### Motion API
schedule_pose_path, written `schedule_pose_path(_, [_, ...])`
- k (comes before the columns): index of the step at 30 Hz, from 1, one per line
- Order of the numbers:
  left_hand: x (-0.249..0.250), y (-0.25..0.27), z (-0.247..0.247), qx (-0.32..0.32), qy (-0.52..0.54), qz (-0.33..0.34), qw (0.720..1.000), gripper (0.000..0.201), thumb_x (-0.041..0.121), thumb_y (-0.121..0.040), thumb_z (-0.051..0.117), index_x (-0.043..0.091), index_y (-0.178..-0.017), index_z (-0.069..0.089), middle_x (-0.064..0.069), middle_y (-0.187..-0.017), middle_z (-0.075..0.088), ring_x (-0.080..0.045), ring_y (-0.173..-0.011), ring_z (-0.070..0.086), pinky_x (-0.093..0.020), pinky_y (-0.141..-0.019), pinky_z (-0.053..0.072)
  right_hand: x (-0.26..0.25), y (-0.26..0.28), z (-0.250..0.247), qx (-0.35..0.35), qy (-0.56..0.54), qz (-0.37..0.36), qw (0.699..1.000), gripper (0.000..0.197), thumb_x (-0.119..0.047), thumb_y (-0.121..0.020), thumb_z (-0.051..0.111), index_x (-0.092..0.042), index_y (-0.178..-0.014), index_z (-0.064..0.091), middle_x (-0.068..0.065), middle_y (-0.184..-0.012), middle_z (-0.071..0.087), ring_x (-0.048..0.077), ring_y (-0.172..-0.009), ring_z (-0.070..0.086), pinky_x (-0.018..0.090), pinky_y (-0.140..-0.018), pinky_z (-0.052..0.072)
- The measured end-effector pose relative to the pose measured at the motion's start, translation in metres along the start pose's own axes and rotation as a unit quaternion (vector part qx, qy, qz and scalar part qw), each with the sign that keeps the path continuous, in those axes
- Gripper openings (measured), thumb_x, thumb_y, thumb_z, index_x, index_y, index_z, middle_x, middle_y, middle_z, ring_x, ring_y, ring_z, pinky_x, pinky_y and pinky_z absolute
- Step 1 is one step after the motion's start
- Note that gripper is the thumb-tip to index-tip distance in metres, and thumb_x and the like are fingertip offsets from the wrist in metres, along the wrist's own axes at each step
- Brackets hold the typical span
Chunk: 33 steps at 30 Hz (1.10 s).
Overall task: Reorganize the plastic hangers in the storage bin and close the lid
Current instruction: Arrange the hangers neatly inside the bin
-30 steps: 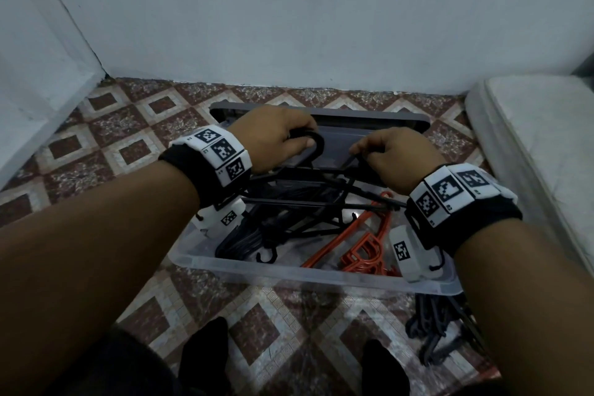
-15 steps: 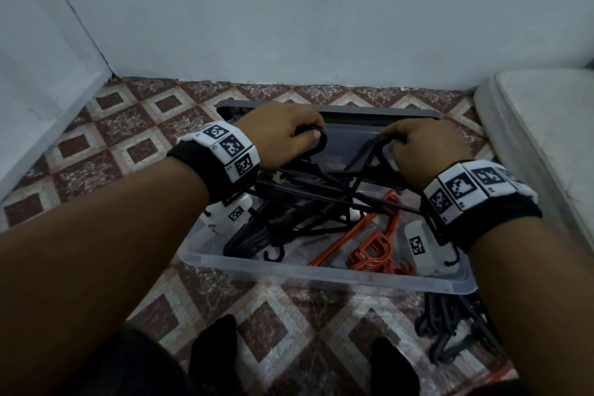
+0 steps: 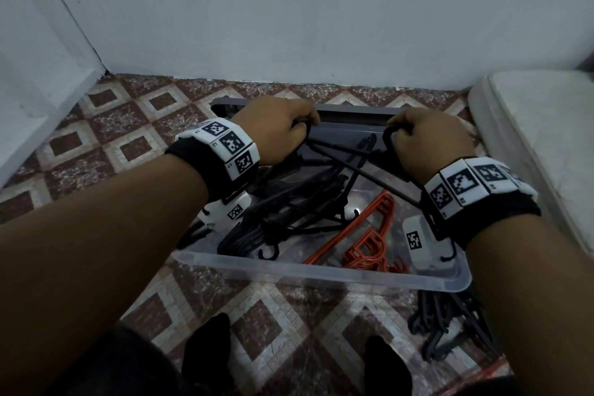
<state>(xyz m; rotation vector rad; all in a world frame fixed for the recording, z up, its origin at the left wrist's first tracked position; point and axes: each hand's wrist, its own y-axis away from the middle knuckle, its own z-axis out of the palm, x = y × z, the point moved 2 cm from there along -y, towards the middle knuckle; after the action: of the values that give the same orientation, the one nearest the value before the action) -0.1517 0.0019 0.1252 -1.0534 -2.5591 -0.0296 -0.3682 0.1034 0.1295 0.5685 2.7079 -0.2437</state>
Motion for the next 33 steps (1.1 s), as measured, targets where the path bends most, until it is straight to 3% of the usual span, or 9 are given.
schedule_pose_path(5, [0.013, 0.002, 0.001, -0.046, -0.018, 0.020, 0.999, 0.019, 0.023, -0.091, 0.052, 0.029, -0.100, 0.068, 0.017, -0.071, 0.061, 0.004, -0.059, 0.051, -0.022, -0.056, 0.042, 0.005, -0.004, 0.007, -0.019, -0.009, -0.021, 1.000, 0.033, -0.015, -0.092, 0.048, -0.023, -0.116, 0.069, 0.007, -0.116, 0.069, 0.027, -0.097, 0.063, 0.027, -0.076, 0.045])
schedule_pose_path(9, [0.025, 0.003, 0.003, -0.074, -0.006, 0.038, 0.997, 0.019, 0.034, -0.096, 0.051, 0.023, -0.103, 0.065, 0.012, -0.079, 0.067, 0.004, -0.063, 0.056, -0.024, -0.065, 0.045, 0.007, -0.008, 0.014, -0.051, -0.019, -0.043, 0.998, 0.031, -0.019, -0.094, 0.049, -0.027, -0.115, 0.069, 0.001, -0.109, 0.070, 0.005, -0.064, 0.053, 0.016, -0.053, 0.033])
schedule_pose_path(11, [0.031, 0.005, 0.003, -0.109, 0.031, 0.039, 0.993, 0.016, 0.030, -0.093, 0.052, 0.025, -0.103, 0.064, 0.011, -0.078, 0.069, 0.002, -0.066, 0.060, -0.021, -0.066, 0.046, 0.007, -0.008, 0.016, -0.060, -0.031, -0.051, 0.996, 0.028, -0.021, -0.094, 0.051, -0.029, -0.114, 0.069, -0.001, -0.108, 0.071, 0.005, -0.066, 0.056, 0.017, -0.056, 0.037])
schedule_pose_path(14, [0.041, 0.008, 0.006, -0.126, 0.031, 0.071, 0.989, 0.017, 0.022, -0.089, 0.055, 0.027, -0.102, 0.063, 0.012, -0.072, 0.065, 0.006, -0.064, 0.056, -0.015, -0.061, 0.041, 0.005, -0.006, 0.016, -0.061, -0.062, -0.058, 0.994, 0.028, -0.023, -0.093, 0.054, -0.030, -0.115, 0.069, -0.002, -0.113, 0.070, 0.016, -0.092, 0.064, 0.022, -0.076, 0.044])
schedule_pose_path(16, [0.045, 0.007, 0.007, -0.108, 0.020, 0.092, 0.990, 0.017, 0.021, -0.090, 0.055, 0.028, -0.103, 0.064, 0.014, -0.071, 0.065, 0.011, -0.062, 0.053, -0.011, -0.058, 0.036, 0.002, -0.005, 0.015, -0.067, -0.090, -0.066, 0.992, 0.028, -0.023, -0.093, 0.056, -0.028, -0.117, 0.069, -0.002, -0.111, 0.071, 0.013, -0.091, 0.064, 0.020, -0.075, 0.044])
schedule_pose_path(21, [0.047, 0.004, 0.011, -0.057, 0.009, 0.131, 0.990, 0.013, 0.034, -0.091, 0.062, 0.032, -0.103, 0.067, 0.010, -0.090, 0.050, 0.003, -0.068, 0.043, -0.024, -0.064, 0.031, -0.013, 0.002, 0.013, -0.096, -0.133, -0.106, 0.981, 0.025, -0.023, -0.098, 0.052, -0.024, -0.118, 0.068, -0.005, -0.091, 0.070, 0.003, -0.075, 0.062, 0.010, -0.059, 0.040])
schedule_pose_path(24, [0.046, 0.002, 0.011, -0.013, 0.019, 0.130, 0.991, 0.013, 0.036, -0.091, 0.062, 0.029, -0.101, 0.067, 0.007, -0.095, 0.053, -0.005, -0.072, 0.047, -0.025, -0.067, 0.033, -0.023, 0.008, 0.011, -0.126, -0.162, -0.127, 0.970, 0.024, -0.018, -0.098, 0.050, -0.022, -0.109, 0.071, -0.003, -0.087, 0.070, 0.011, -0.079, 0.064, 0.020, -0.066, 0.048])
schedule_pose_path(29, [0.045, 0.002, 0.012, 0.050, 0.033, 0.102, 0.993, 0.015, 0.031, -0.087, 0.068, 0.018, -0.093, 0.066, 0.007, -0.081, 0.062, -0.012, -0.071, 0.054, -0.027, -0.062, 0.039, -0.031, 0.012, 0.013, -0.164, -0.225, -0.103, 0.955, 0.025, -0.015, -0.094, 0.048, -0.020, -0.097, 0.073, 0.000, -0.084, 0.072, 0.017, -0.073, 0.063, 0.030, -0.068, 0.050])
schedule_pose_path(33, [0.042, 0.005, 0.010, 0.075, 0.102, 0.049, 0.991, 0.011, 0.025, -0.084, 0.067, 0.020, -0.094, 0.063, 0.015, -0.074, 0.060, -0.005, -0.068, 0.057, -0.021, -0.065, 0.046, -0.036, 0.010, 0.019, -0.184, -0.253, -0.098, 0.945, 0.019, -0.017, -0.089, 0.054, -0.023, -0.102, 0.067, -0.001, -0.080, 0.071, 0.012, -0.070, 0.066, 0.029, -0.069, 0.052])
